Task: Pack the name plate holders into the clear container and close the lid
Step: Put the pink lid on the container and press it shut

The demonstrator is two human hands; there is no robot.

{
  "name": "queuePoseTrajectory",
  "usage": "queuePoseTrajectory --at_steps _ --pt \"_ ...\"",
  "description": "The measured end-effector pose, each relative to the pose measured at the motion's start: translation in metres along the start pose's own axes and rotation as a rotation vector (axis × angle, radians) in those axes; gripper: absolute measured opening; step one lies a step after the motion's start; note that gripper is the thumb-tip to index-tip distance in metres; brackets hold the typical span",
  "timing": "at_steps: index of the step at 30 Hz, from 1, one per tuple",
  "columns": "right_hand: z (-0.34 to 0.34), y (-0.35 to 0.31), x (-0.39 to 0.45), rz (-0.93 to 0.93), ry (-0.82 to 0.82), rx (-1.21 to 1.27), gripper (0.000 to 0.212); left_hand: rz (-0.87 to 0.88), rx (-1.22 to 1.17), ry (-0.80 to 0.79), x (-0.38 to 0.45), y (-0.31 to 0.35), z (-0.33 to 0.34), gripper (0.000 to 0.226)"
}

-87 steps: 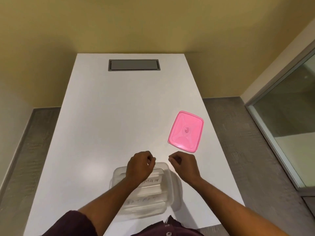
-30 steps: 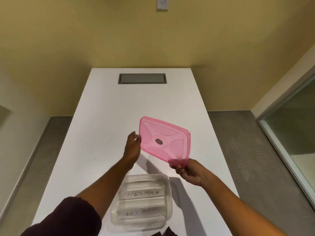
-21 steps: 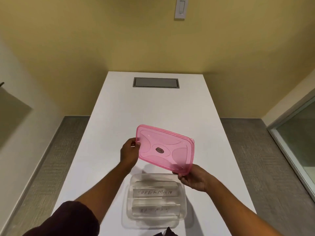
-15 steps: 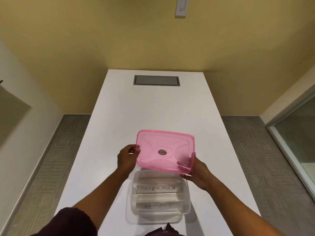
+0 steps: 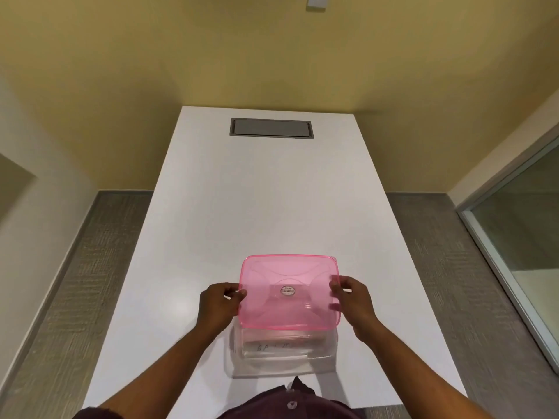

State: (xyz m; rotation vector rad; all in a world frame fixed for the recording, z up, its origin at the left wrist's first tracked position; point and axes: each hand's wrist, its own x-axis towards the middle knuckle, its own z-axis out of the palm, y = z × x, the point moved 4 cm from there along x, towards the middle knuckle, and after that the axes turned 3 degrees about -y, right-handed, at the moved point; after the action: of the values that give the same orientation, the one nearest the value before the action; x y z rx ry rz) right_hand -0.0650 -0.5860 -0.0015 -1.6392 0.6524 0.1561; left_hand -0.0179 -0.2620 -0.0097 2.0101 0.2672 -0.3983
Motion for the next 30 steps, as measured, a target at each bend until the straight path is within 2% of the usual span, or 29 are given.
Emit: queuePoseTrajectory --at_steps 3,5,7,10,15,20,25,30 --pt "-0.002 0.015 -0.001 -0.005 0.006 -0.184 0.012 0.014 0.135 -0.032 -0.005 -0.013 -0.001 0.009" --pt "-0.004 0.024 0.001 -0.025 0.031 -0.329 0.011 0.005 0.214 -0.028 -0.008 -0.016 -0.001 0.022" --pt "-0.004 0.029 0.000 -0.041 0.056 -0.431 0.019 0.000 0.268 -0.007 -0.012 -0.017 -0.001 0.036" --pt "-0.004 0.030 -0.007 -0.047 0.102 -0.458 0.027 -0.026 0.294 -0.001 -0.018 -0.024 0.000 0.041" --pt "-0.003 0.041 -0.015 -0.049 0.128 -0.499 0.026 -0.091 0.286 -0.013 -0.028 -0.033 0.001 0.033" --pt "-0.003 0.045 -0.015 -0.057 0.138 -0.536 0.023 -0.116 0.282 0.003 -0.035 -0.033 0.004 0.041" --pt "-0.003 0.045 -0.015 -0.039 0.128 -0.521 0.020 -0.150 0.220 -0.007 -0.038 -0.032 0.003 0.025" --pt "-0.004 0.045 -0.012 -0.003 0.117 -0.500 0.019 -0.197 0.113 -0.001 -0.037 -0.038 0.002 0.021"
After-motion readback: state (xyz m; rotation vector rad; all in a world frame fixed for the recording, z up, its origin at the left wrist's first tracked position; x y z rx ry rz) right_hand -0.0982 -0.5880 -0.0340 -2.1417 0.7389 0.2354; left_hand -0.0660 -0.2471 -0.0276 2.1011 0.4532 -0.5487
